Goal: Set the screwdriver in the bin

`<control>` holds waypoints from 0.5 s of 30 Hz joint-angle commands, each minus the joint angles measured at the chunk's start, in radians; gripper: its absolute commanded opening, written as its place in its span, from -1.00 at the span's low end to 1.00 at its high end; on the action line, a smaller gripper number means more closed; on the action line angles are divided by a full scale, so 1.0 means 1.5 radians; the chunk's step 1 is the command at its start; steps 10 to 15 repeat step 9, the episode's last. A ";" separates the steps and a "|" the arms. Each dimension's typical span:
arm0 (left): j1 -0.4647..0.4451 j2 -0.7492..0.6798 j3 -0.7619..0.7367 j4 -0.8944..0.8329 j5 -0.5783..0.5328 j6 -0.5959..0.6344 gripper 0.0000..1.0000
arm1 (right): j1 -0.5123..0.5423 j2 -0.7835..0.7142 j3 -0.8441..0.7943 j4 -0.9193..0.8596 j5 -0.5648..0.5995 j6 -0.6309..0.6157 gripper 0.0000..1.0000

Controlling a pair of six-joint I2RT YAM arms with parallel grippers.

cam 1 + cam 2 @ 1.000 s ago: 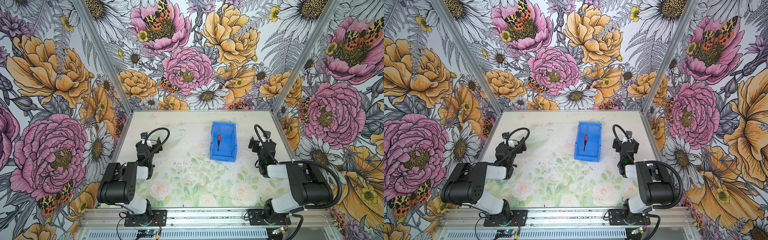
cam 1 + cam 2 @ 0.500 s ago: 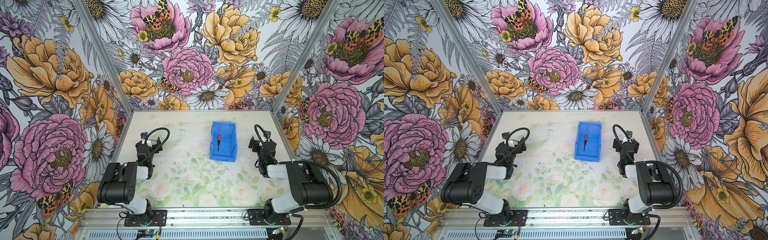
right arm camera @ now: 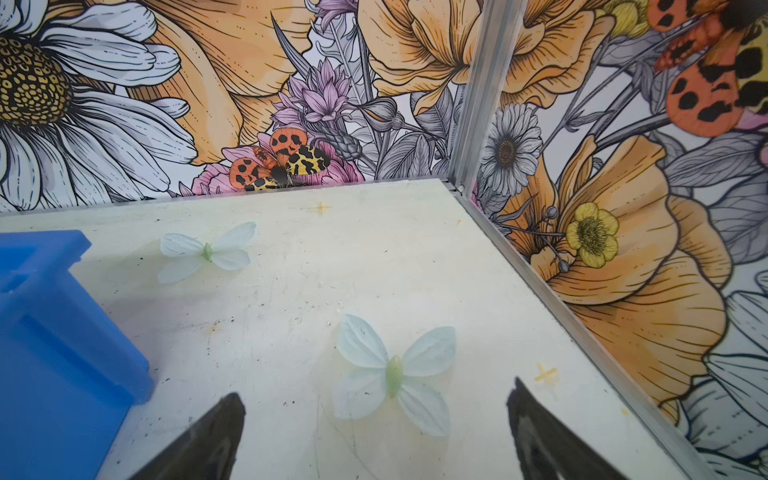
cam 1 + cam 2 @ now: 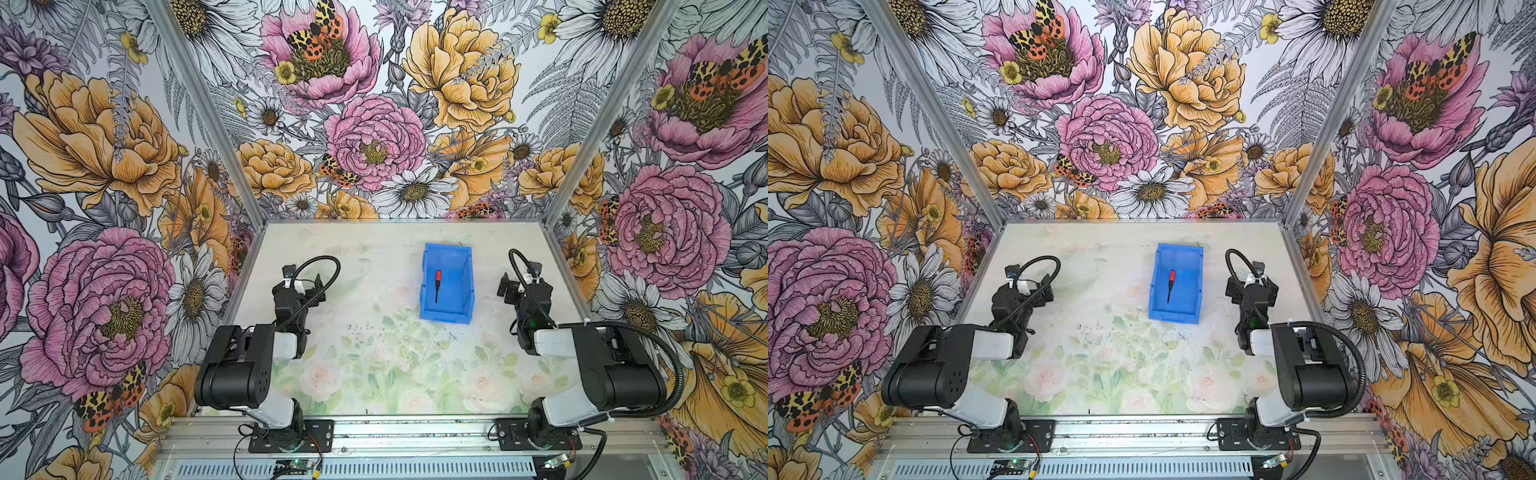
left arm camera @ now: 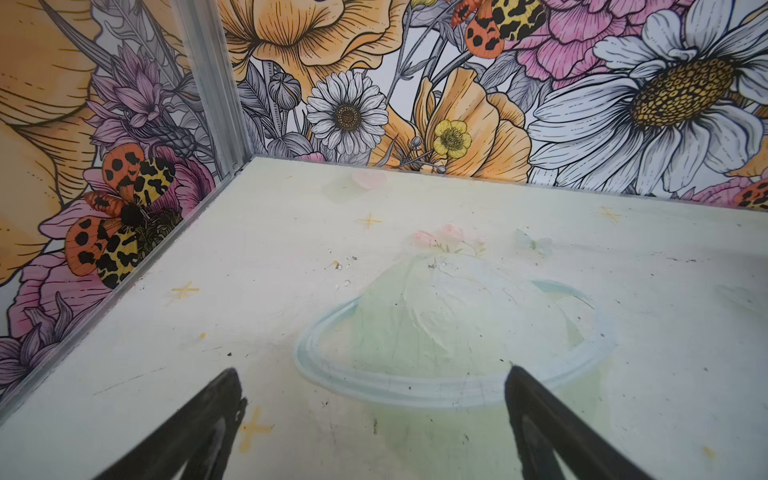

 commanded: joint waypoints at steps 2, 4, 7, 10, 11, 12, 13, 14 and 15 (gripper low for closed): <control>-0.004 0.000 0.012 0.006 -0.011 0.012 0.97 | 0.001 0.006 -0.007 0.021 0.007 0.000 0.99; -0.004 0.000 0.012 0.005 -0.011 0.012 0.97 | 0.002 0.007 -0.007 0.021 0.007 0.001 0.99; -0.005 0.000 0.012 0.005 -0.012 0.012 0.97 | 0.001 0.007 -0.008 0.023 0.007 0.000 0.99; -0.005 0.000 0.012 0.006 -0.011 0.012 0.97 | 0.001 0.006 -0.008 0.022 0.007 0.000 0.99; -0.005 0.000 0.012 0.006 -0.011 0.012 0.97 | 0.001 0.006 -0.008 0.022 0.007 0.000 0.99; -0.005 0.000 0.012 0.006 -0.011 0.012 0.97 | 0.001 0.006 -0.008 0.022 0.007 0.000 0.99; -0.005 0.000 0.012 0.006 -0.011 0.012 0.97 | 0.001 0.006 -0.008 0.022 0.007 0.000 0.99; -0.005 0.000 0.012 0.006 -0.011 0.012 0.97 | 0.001 0.006 -0.008 0.022 0.007 0.000 0.99; -0.005 0.000 0.012 0.006 -0.011 0.012 0.97 | 0.001 0.006 -0.008 0.022 0.007 0.000 0.99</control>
